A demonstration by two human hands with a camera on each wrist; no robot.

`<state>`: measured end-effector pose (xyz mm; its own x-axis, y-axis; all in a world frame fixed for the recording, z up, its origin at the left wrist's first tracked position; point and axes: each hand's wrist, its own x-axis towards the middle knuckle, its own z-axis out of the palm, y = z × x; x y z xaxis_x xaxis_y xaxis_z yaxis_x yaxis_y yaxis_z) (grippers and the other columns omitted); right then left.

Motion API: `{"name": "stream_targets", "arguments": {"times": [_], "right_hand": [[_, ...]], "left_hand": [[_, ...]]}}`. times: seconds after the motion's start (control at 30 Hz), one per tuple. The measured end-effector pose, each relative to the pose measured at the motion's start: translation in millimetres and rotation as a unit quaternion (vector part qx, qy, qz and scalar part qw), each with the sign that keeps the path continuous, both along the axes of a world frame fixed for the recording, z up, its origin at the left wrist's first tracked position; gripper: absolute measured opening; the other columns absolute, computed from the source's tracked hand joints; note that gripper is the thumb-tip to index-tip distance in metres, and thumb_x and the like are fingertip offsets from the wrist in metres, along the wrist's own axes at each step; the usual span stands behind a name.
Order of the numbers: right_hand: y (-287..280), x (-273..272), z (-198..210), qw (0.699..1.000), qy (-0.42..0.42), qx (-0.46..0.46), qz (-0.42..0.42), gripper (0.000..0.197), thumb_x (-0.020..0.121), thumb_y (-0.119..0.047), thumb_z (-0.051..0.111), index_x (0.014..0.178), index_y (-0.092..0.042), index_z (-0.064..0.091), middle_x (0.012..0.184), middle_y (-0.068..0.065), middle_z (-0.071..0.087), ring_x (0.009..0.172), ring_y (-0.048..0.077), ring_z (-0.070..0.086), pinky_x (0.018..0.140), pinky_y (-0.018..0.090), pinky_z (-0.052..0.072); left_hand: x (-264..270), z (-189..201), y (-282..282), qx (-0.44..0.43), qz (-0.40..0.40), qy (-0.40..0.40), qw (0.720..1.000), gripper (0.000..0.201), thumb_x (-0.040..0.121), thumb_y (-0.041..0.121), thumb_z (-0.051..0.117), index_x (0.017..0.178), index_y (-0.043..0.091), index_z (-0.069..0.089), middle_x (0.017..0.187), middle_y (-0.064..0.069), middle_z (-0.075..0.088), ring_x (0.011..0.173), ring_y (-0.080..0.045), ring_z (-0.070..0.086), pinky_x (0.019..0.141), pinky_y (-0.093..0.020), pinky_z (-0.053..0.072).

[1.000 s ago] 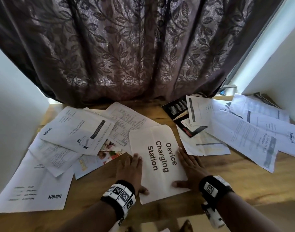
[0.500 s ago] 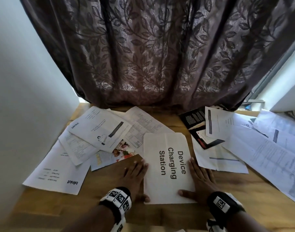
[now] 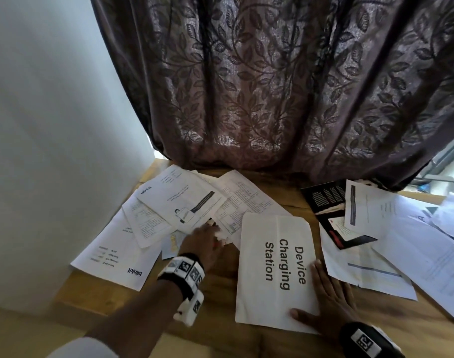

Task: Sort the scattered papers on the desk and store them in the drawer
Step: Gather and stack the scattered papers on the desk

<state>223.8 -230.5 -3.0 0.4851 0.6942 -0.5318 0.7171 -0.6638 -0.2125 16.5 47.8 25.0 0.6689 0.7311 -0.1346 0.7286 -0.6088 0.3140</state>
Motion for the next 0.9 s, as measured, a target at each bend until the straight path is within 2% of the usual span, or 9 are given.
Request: {"name": "stream_targets", "arguments": {"times": [0.2, 0.3, 0.4, 0.57, 0.7, 0.77, 0.83, 0.87, 0.9], "right_hand": [[-1, 1, -4, 1.0, -0.001, -0.001, 0.002, 0.136, 0.048, -0.108, 0.022, 0.142, -0.032, -0.043, 0.153, -0.012, -0.042, 0.149, 0.013, -0.023, 0.122, 0.045, -0.014], [-1, 1, -5, 1.0, -0.014, -0.008, 0.004, 0.136, 0.05, -0.107, 0.021, 0.142, -0.031, -0.043, 0.154, -0.011, -0.042, 0.15, 0.015, -0.022, 0.122, 0.045, -0.014], [0, -1, -5, 1.0, -0.019, -0.01, 0.007, 0.134, 0.051, -0.107, 0.021, 0.141, -0.031, -0.043, 0.154, -0.01, -0.042, 0.15, 0.015, -0.021, 0.121, 0.045, -0.015], [-2, -2, 1, 1.0, -0.006, -0.014, 0.003, 0.133, 0.053, -0.106, 0.026, 0.139, -0.034, -0.045, 0.153, -0.012, -0.043, 0.149, 0.015, -0.022, 0.12, 0.045, -0.017], [1, 0, 3, 1.0, -0.004, 0.011, -0.015, 0.125, 0.062, -0.101, 0.032, 0.142, -0.036, -0.037, 0.152, -0.014, -0.038, 0.149, 0.015, -0.022, 0.118, 0.048, -0.02], [6, 3, 6, 0.995, -0.036, 0.087, -0.038, 0.109, 0.073, -0.092, 0.035, 0.151, -0.039, -0.021, 0.157, -0.017, -0.02, 0.151, 0.013, -0.011, 0.12, 0.052, -0.012], [12, 6, 22, 0.975, -0.017, 0.2, -0.093, 0.078, 0.083, -0.082, 0.042, 0.15, -0.052, 0.015, 0.154, -0.024, 0.03, 0.146, 0.013, 0.029, 0.12, 0.052, 0.025], [14, 7, 34, 0.947, 0.047, 0.274, -0.161, 0.054, 0.088, -0.073, 0.048, 0.137, -0.055, 0.033, 0.134, -0.028, 0.051, 0.131, 0.01, 0.047, 0.109, 0.042, 0.041], [18, 7, 48, 0.902, 0.125, 0.329, -0.249, 0.035, 0.092, -0.061, 0.054, 0.125, -0.052, 0.044, 0.114, -0.028, 0.059, 0.118, 0.008, 0.057, 0.097, 0.032, 0.047]], "left_hand": [[3, -11, 73, 0.068, 0.076, 0.126, 0.987, 0.081, 0.082, 0.045, 0.066, 0.147, 0.016, 0.027, 0.153, -0.008, 0.03, 0.137, -0.031, 0.034, 0.108, -0.046, 0.037], [2, -22, 86, 0.018, 0.113, 0.152, 0.982, 0.078, 0.081, 0.044, 0.066, 0.144, 0.012, 0.033, 0.15, -0.008, 0.036, 0.134, -0.033, 0.038, 0.105, -0.049, 0.042], [4, -26, 86, 0.029, 0.103, 0.191, 0.976, 0.066, 0.093, 0.023, 0.053, 0.149, 0.004, 0.024, 0.155, -0.013, 0.028, 0.139, -0.035, 0.033, 0.107, -0.049, 0.041], [-4, 3, 79, 0.031, 0.098, 0.126, 0.987, 0.039, 0.096, 0.021, 0.043, 0.135, 0.014, 0.044, 0.136, -0.01, 0.055, 0.121, -0.03, 0.055, 0.1, -0.046, 0.047], [-1, 29, 48, 0.037, 0.073, -0.014, 0.997, 0.055, 0.096, 0.016, 0.051, 0.147, 0.021, 0.031, 0.151, -0.007, 0.04, 0.13, -0.032, 0.049, 0.108, -0.047, 0.041], [-1, 28, 26, -0.014, 0.026, -0.085, 0.996, 0.062, 0.096, 0.022, 0.055, 0.15, 0.034, 0.027, 0.156, -0.004, 0.034, 0.134, -0.026, 0.046, 0.112, -0.045, 0.039], [2, 28, 0, -0.1, -0.049, -0.156, 0.982, 0.05, 0.091, 0.061, 0.048, 0.138, 0.056, 0.033, 0.154, 0.0, 0.038, 0.135, -0.023, 0.046, 0.11, -0.047, 0.041], [4, 22, -12, -0.1, -0.085, -0.174, 0.976, 0.051, 0.089, 0.069, 0.039, 0.138, 0.057, 0.033, 0.156, 0.003, 0.034, 0.14, -0.023, 0.039, 0.113, -0.048, 0.037], [7, 17, -26, -0.065, -0.123, -0.132, 0.981, 0.054, 0.094, 0.061, 0.034, 0.146, 0.048, 0.029, 0.16, 0.004, 0.022, 0.147, -0.021, 0.025, 0.118, -0.047, 0.028]]}}
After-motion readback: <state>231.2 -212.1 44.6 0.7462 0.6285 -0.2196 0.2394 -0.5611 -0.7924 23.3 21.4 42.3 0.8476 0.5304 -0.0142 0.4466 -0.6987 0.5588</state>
